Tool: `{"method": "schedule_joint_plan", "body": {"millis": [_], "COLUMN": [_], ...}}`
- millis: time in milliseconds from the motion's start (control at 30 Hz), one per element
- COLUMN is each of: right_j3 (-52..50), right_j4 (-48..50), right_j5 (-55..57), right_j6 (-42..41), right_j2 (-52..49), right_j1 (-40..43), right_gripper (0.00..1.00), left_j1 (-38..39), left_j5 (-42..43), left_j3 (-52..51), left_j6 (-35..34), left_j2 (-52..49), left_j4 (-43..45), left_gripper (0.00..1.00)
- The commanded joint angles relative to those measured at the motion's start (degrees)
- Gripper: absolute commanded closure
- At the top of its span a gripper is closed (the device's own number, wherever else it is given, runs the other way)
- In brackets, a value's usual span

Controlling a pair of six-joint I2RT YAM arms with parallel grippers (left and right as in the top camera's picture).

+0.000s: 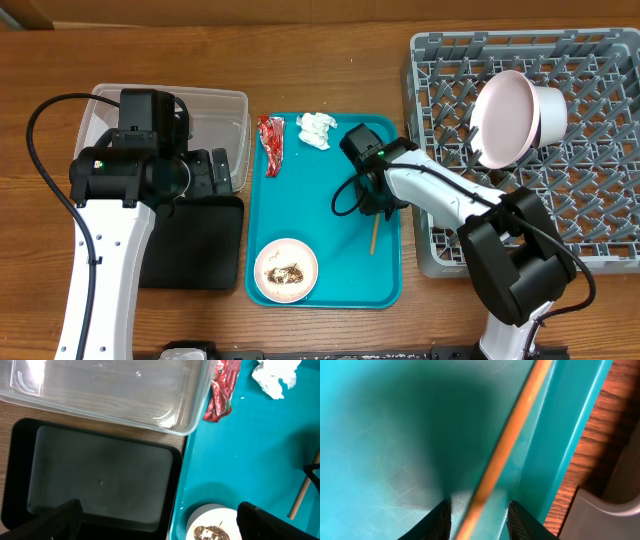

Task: Sort waste into correct bins and load items into the dishwasher
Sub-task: 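Lower the right gripper and grasp the remaining chopstick on the tray, then carry the chopstick into the dish rack and release it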

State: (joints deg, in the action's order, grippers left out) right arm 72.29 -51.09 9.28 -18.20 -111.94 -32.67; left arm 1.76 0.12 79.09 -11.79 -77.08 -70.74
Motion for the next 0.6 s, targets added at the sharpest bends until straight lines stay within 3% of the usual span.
{"method": "schedule_joint_plan", "body": {"millis": [0, 333, 567], "right_j3": [-0.9, 1.4, 3.6], "right_j4": [-0.2, -2.7, -4.2], "right_j5": [0.0, -4.1, -4.3], "right_j6": [1.6, 4.9, 4.7], "right_j2": [-3.4, -3.3, -2.4], "right_j1": [0.2, -0.8, -0.8], "right_gripper": [0.63, 0.95, 0.96], "left_j1": [-0.2, -0.2, -0.2], "left_j5": [-0.7, -0.7, -0.7], "left_j3": [0.6, 0.6, 0.6], "left_j6": [0.9, 0.9, 0.9], "left_j2": [-0.4, -0.4, -0.4], "left_j4": [0.1, 0.1, 0.1], "left_gripper": [0.0, 0.0, 0.0]}}
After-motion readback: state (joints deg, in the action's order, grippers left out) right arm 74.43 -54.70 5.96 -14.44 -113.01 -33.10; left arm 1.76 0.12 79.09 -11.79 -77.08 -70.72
